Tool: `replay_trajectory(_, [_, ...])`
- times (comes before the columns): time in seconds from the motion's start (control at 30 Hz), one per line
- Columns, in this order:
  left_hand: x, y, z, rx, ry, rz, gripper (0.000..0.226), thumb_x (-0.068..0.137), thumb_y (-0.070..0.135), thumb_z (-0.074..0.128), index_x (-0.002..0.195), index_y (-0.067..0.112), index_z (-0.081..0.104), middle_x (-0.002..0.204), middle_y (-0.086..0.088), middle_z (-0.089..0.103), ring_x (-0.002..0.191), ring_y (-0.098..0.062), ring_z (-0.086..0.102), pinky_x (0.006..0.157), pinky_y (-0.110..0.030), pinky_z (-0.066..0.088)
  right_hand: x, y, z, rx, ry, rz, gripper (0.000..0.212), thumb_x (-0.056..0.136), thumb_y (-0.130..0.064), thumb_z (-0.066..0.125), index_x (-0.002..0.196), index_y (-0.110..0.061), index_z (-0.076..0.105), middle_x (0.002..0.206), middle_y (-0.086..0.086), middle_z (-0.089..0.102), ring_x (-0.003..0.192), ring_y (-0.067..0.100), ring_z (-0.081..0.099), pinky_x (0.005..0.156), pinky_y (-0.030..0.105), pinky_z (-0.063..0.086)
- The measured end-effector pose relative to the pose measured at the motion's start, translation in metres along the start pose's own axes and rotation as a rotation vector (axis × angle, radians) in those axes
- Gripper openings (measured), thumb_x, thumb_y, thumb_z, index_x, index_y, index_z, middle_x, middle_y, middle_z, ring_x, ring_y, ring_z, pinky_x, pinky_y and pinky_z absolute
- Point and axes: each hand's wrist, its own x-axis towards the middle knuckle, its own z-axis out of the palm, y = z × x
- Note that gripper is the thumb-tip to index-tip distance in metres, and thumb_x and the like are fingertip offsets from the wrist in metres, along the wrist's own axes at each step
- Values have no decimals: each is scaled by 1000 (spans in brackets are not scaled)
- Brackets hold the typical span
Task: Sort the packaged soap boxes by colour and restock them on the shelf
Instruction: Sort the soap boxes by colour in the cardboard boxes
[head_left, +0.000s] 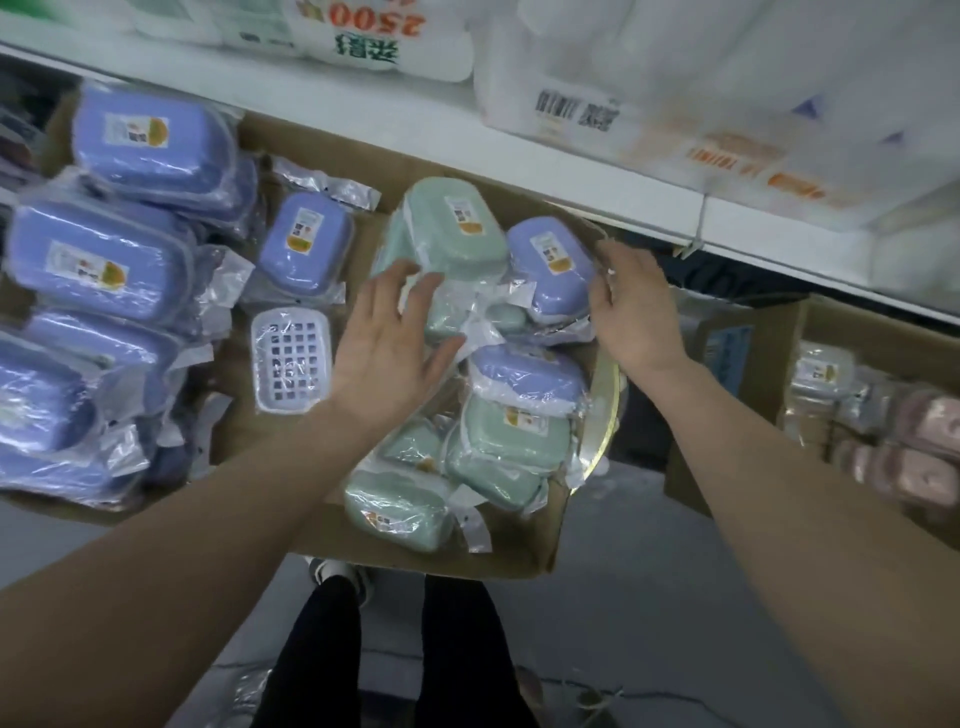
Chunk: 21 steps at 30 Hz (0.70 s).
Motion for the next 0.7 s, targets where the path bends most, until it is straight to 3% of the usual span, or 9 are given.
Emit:
replay_trajectory(0.13, [65, 37, 11, 103, 2, 178, 55, 90, 38, 57, 134, 7, 49, 134, -23, 46, 118, -40, 45, 105, -45, 34, -4, 4, 1, -5, -74, 0, 42, 97, -17, 49, 138, -8, 46, 130, 17, 58, 116, 35, 53, 98, 38, 40])
replay_trajectory(0.23, [106, 55, 20, 309, -74, 265, 48, 86, 44, 60, 122, 12, 60, 122, -15, 57, 118, -39, 49, 108, -43, 31, -4, 8, 2, 83, -94, 40, 48, 94, -15, 50, 141, -9, 41, 131, 15, 57, 117, 34, 53, 98, 39, 43])
replay_trajectory(0.33, [136, 77, 19, 506, -276, 176, 46, 94, 49, 47, 123, 16, 58, 124, -11, 59, 123, -34, 47, 114, -44, 17, -7, 15, 3, 86, -81, 16, 45, 92, -11, 52, 137, -9, 45, 129, 15, 58, 116, 34, 53, 97, 38, 42])
replay_trajectory(0.37, [141, 78, 21, 544, -342, 121, 40, 96, 42, 47, 125, 17, 56, 126, -10, 58, 124, -32, 46, 112, -45, 22, -8, 16, 3, 61, -83, -5, 42, 93, -11, 52, 135, -9, 48, 127, 15, 58, 115, 34, 53, 97, 38, 41])
replay_trajectory(0.43, [141, 71, 23, 547, -432, -3, 34, 93, 24, 52, 127, 19, 51, 129, -12, 52, 123, -34, 44, 94, -43, 37, -12, 20, 5, 21, -82, -56, 37, 93, -13, 53, 129, -8, 53, 123, 14, 61, 114, 33, 52, 98, 36, 37])
replay_trajectory(0.5, [133, 58, 25, 524, -439, 40, 52, 88, 18, 57, 136, 26, 40, 133, -13, 42, 122, -36, 39, 85, -42, 39, -15, 22, 6, 20, -81, -70, 38, 91, -9, 52, 128, -7, 53, 124, 14, 61, 115, 32, 52, 100, 34, 33])
replay_trajectory(0.6, [124, 52, 31, 452, -496, 309, 78, 88, 7, 56, 150, 36, 18, 155, -7, 18, 139, -32, 21, 102, -42, 35, -20, 26, 8, 76, -103, -3, 50, 87, -4, 50, 137, -7, 46, 132, 15, 56, 120, 32, 49, 104, 35, 34])
replay_trajectory(0.7, [127, 62, 44, 501, -642, 486, 86, 92, 2, 48, 152, 36, -2, 162, 2, -2, 148, -26, 0, 116, -41, 20, -24, 26, 6, 116, -94, 14, 58, 84, -5, 48, 142, -7, 41, 136, 16, 52, 123, 33, 48, 107, 40, 38])
